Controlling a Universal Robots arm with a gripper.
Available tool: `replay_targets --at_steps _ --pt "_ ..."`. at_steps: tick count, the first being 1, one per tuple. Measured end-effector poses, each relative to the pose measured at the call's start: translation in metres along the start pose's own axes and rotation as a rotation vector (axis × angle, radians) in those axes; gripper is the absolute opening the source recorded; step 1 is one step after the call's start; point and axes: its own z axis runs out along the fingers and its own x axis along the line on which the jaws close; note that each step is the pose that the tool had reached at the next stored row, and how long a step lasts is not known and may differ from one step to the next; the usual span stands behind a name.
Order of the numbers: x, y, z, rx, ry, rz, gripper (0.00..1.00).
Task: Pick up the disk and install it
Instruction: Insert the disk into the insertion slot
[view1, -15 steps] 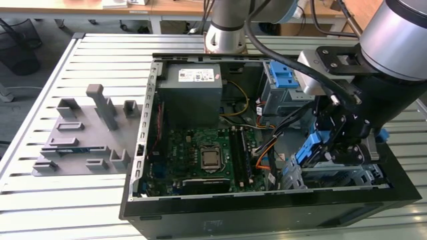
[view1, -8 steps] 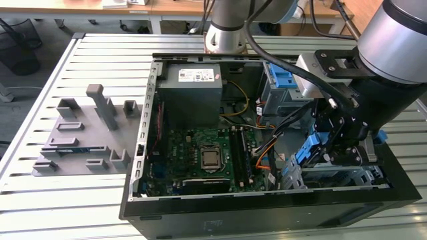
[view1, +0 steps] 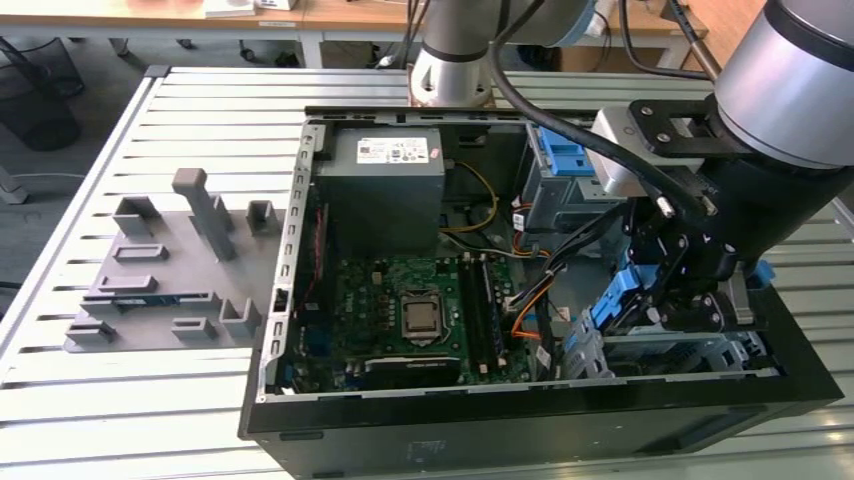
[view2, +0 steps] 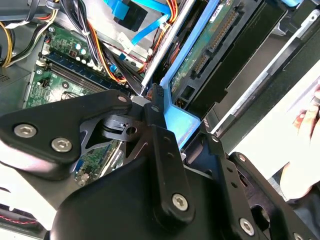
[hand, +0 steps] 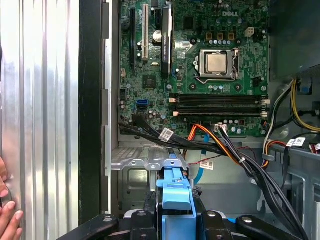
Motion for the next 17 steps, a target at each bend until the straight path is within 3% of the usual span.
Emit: replay_targets --at_steps 3,4,12,15,17 --pt "0.0000 0.0000 0.0000 0.0000 0.0003 0.000 0.38" --pt "0.0000 0.0000 0.0000 0.0000 0.0002 0.000 0.44" --pt "0.0000 0.0000 0.0002 0.0000 0.0001 0.000 0.42" --pt "0.0000 0.0000 0.0002 0.0000 0.0001 0.000 0.24" --pt "0.0000 0.0000 0.0002 0.0000 0.0001 0.000 0.18"
